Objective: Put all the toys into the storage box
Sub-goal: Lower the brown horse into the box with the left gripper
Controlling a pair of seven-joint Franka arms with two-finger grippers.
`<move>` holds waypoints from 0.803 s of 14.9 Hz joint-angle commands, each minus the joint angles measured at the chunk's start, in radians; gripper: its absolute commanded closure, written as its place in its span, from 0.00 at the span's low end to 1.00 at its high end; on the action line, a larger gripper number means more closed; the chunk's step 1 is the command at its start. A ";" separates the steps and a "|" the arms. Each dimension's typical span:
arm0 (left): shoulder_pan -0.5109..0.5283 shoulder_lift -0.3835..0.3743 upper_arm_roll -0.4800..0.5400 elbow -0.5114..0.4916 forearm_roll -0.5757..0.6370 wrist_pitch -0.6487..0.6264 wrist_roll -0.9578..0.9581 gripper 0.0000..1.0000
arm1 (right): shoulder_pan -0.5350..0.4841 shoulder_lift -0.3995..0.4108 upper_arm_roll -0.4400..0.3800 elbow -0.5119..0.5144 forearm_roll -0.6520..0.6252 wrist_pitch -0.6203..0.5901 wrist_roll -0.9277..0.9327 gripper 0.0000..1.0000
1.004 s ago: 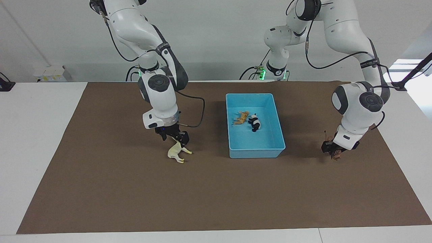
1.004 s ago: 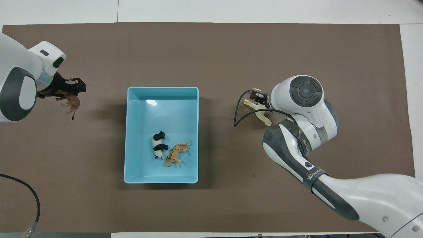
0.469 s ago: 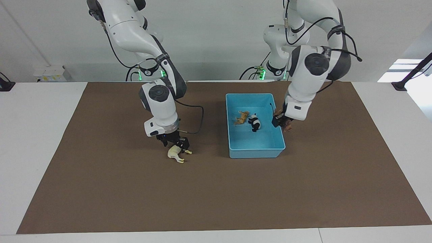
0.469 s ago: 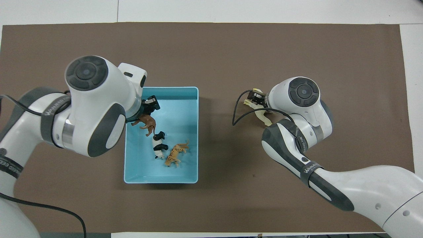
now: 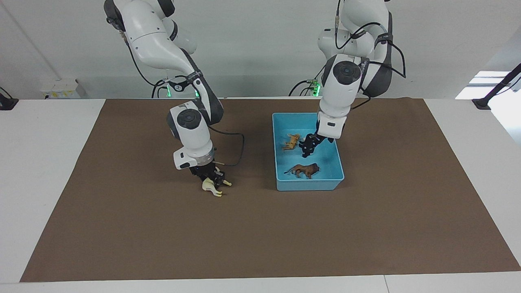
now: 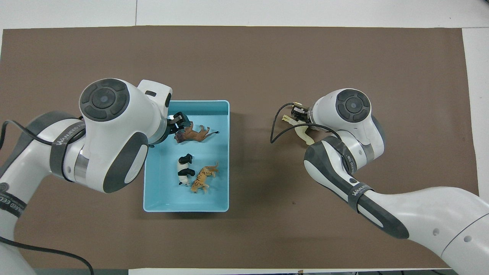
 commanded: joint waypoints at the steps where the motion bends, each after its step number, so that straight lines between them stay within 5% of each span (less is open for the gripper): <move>1: 0.099 -0.069 0.005 0.037 -0.013 -0.106 0.160 0.00 | 0.004 0.004 0.008 0.004 -0.031 -0.017 0.032 1.00; 6: 0.275 -0.086 0.006 0.189 -0.002 -0.367 0.626 0.00 | 0.050 -0.007 0.017 0.167 -0.027 -0.225 0.024 1.00; 9: 0.301 -0.089 0.008 0.198 0.004 -0.381 0.719 0.00 | 0.194 -0.009 0.023 0.389 0.029 -0.451 0.039 1.00; 12: 0.335 -0.089 -0.009 0.204 0.009 -0.395 0.760 0.00 | 0.295 -0.036 0.025 0.438 0.105 -0.465 0.097 1.00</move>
